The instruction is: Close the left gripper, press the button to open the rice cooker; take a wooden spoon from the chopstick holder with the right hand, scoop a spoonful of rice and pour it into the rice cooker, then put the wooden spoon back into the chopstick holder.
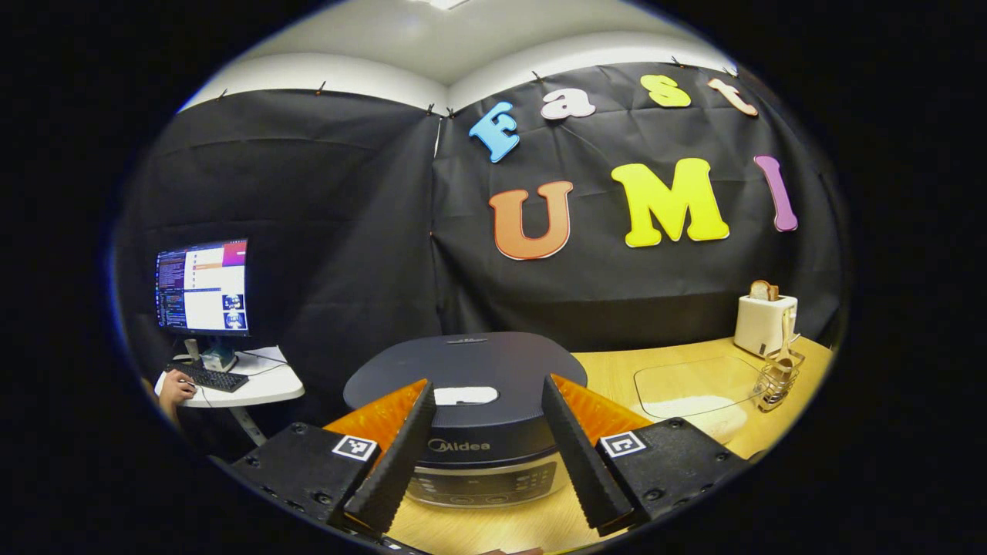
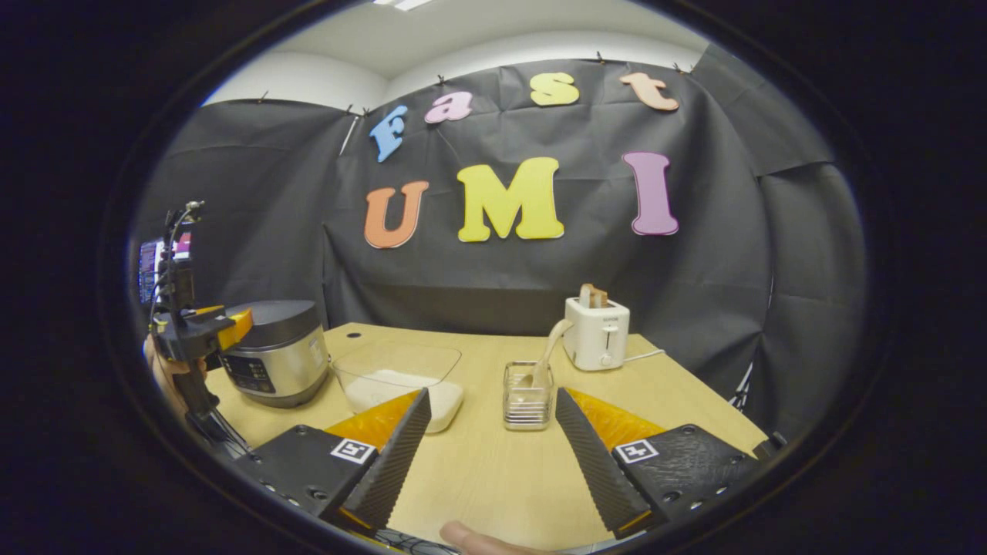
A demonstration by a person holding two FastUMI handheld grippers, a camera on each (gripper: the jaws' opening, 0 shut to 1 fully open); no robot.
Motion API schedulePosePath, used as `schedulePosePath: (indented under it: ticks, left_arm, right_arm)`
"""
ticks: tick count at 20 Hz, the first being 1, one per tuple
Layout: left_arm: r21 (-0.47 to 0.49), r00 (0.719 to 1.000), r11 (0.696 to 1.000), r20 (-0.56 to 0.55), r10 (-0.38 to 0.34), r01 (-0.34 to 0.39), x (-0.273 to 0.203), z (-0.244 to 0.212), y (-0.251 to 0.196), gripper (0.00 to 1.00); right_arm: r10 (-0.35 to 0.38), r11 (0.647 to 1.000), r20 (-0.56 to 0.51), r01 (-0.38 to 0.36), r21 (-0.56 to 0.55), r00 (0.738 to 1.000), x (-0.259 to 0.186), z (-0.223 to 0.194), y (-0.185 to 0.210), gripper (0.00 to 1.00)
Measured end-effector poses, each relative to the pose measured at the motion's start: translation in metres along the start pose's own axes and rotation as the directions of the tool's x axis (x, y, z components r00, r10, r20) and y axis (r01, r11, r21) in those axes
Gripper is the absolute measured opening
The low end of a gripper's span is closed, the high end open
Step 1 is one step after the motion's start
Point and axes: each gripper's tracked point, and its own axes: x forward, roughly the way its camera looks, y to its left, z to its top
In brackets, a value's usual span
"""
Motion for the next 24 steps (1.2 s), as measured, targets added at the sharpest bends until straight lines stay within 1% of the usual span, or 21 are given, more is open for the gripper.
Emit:
schedulePosePath:
  ticks: [4, 5, 10, 12, 14, 16, 18, 20, 22, 24]
  left_arm:
    - [-0.090, 0.995, 0.991, -0.029, -0.099, 0.096, -0.030, -0.003, -0.018, 0.90]
    - [-0.099, 0.992, 0.988, -0.035, -0.122, 0.118, -0.038, -0.001, -0.023, 0.90]
    - [-0.047, 0.977, 0.978, -0.050, -0.207, 0.204, -0.065, -0.002, -0.051, 0.90]
    - [-0.044, 0.968, 0.969, -0.061, -0.245, 0.242, -0.072, -0.007, -0.067, 0.90]
    - [-0.050, 0.960, 0.961, -0.043, -0.276, 0.273, -0.075, -0.005, -0.083, 0.90]
    - [-0.043, 0.954, 0.955, -0.049, -0.295, 0.293, -0.075, -0.008, -0.097, 0.90]
    - [-0.032, 0.952, 0.953, -0.041, -0.304, 0.303, -0.073, -0.008, -0.107, 0.90]
    - [-0.004, 0.948, 0.949, -0.040, -0.315, 0.315, -0.063, -0.010, -0.118, 0.90]
    - [0.036, 0.951, 0.951, -0.050, -0.306, 0.308, -0.048, -0.014, -0.129, 0.90]
    - [0.051, 0.955, 0.955, -0.070, -0.287, 0.291, -0.028, -0.025, -0.137, 0.90]
  right_arm:
    - [-0.015, 1.000, 0.020, 0.015, -0.027, 1.000, -0.007, 0.006, -0.001, 0.96]
    - [-0.022, 0.999, 0.028, 0.023, -0.032, 0.999, -0.010, 0.007, -0.002, 0.96]
    - [-0.045, 0.998, 0.065, 0.047, -0.031, 0.997, -0.021, 0.011, -0.005, 0.96]
    - [-0.057, 0.998, 0.052, 0.058, -0.008, 0.997, -0.020, 0.003, -0.011, 0.96]
    - [-0.064, 0.998, 0.011, 0.063, 0.007, 0.998, -0.017, -0.007, -0.017, 0.97]
    - [-0.080, 0.997, -0.004, 0.080, 0.005, 0.997, -0.014, -0.007, -0.026, 0.96]
    - [-0.097, 0.995, 0.023, 0.097, -0.016, 0.995, -0.013, 0.003, -0.034, 0.97]
    - [-0.126, 0.989, 0.050, 0.129, -0.065, 0.991, -0.009, 0.012, -0.049, 0.97]
    - [-0.113, 0.986, 0.066, 0.120, -0.116, 0.991, 0.003, 0.016, -0.052, 0.97]
    - [-0.100, 0.984, 0.064, 0.108, -0.141, 0.993, 0.025, 0.012, -0.059, 0.96]
